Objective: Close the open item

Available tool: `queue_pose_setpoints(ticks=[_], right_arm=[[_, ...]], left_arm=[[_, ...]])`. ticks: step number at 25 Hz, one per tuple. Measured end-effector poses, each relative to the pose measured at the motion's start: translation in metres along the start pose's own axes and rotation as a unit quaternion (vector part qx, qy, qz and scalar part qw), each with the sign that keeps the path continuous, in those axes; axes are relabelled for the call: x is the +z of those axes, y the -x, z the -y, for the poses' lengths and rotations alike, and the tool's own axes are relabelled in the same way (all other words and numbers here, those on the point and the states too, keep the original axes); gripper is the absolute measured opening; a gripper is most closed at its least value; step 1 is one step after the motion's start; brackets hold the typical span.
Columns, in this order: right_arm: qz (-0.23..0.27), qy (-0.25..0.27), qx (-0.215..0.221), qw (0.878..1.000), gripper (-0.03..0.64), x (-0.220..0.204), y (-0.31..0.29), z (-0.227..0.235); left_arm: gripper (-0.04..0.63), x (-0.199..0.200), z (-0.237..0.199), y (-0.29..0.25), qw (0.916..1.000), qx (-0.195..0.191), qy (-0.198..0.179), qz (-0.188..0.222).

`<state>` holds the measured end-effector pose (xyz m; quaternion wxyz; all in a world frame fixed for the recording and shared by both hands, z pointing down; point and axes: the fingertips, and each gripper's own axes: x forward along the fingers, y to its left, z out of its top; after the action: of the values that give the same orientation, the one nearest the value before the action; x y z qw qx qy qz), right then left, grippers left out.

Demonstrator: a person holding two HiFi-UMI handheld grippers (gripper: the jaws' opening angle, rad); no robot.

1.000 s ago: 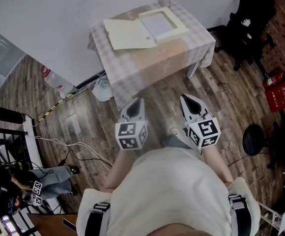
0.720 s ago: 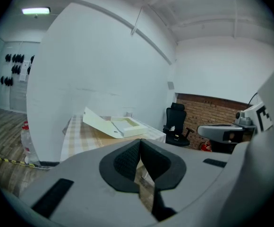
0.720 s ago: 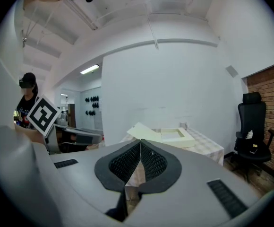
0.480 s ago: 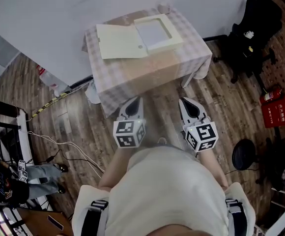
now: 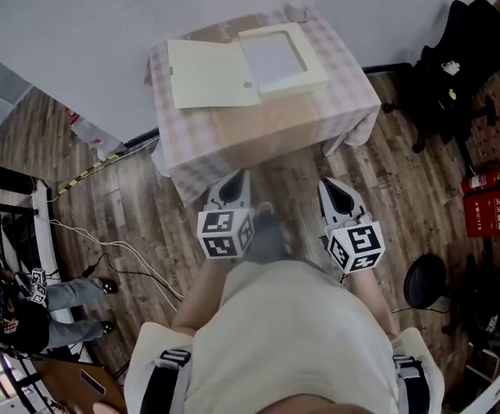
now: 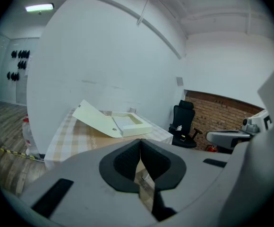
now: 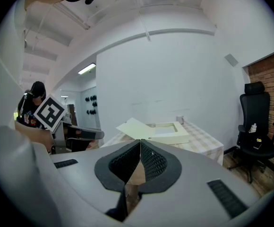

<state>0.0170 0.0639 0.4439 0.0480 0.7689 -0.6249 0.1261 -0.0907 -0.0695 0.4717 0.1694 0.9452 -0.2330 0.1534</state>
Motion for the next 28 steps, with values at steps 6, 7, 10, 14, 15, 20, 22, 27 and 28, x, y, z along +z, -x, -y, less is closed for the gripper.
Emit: queue_pose_setpoints(ticks=[6,7,10,14,15,20,22,27,28], right_arm=[[-0.004,0.004,-0.001,1.0,0.0,0.006,-0.035,0.024],[-0.005,0.006,-0.001,1.0,0.0,0.008,-0.043,0.029],[-0.007,0.012,0.001,1.0,0.0,0.016,-0.067,0.047],[-0.005,0.022,0.013,1.0,0.0,0.035,-0.104,0.062],[-0.004,0.025,0.017,1.0,0.0,0.039,-0.114,0.063],[-0.002,0.034,0.033,0.999,0.0,0.058,-0.159,0.068],[-0.003,0.036,0.037,0.999,0.0,0.064,-0.175,0.07],[-0.01,0.034,0.048,0.998,0.0,0.069,-0.208,0.075],[-0.012,0.035,0.05,0.998,0.0,0.069,-0.214,0.077]], left_arm=[[0.005,0.006,-0.031,-0.039,0.9998,0.019,0.003,-0.005],[0.005,0.009,-0.036,-0.047,0.9998,0.021,0.003,-0.004],[0.005,0.017,-0.052,-0.072,0.9996,0.028,0.009,-0.004],[0.005,0.032,-0.075,-0.1,0.999,0.042,0.014,-0.001],[0.005,0.035,-0.082,-0.106,0.9988,0.045,0.017,0.0],[0.005,0.043,-0.119,-0.128,0.9975,0.065,0.027,-0.005],[0.005,0.042,-0.132,-0.137,0.9972,0.069,0.028,-0.013],[0.006,0.027,-0.159,-0.158,0.9956,0.077,0.028,-0.045],[0.006,0.024,-0.164,-0.162,0.995,0.081,0.029,-0.051]])
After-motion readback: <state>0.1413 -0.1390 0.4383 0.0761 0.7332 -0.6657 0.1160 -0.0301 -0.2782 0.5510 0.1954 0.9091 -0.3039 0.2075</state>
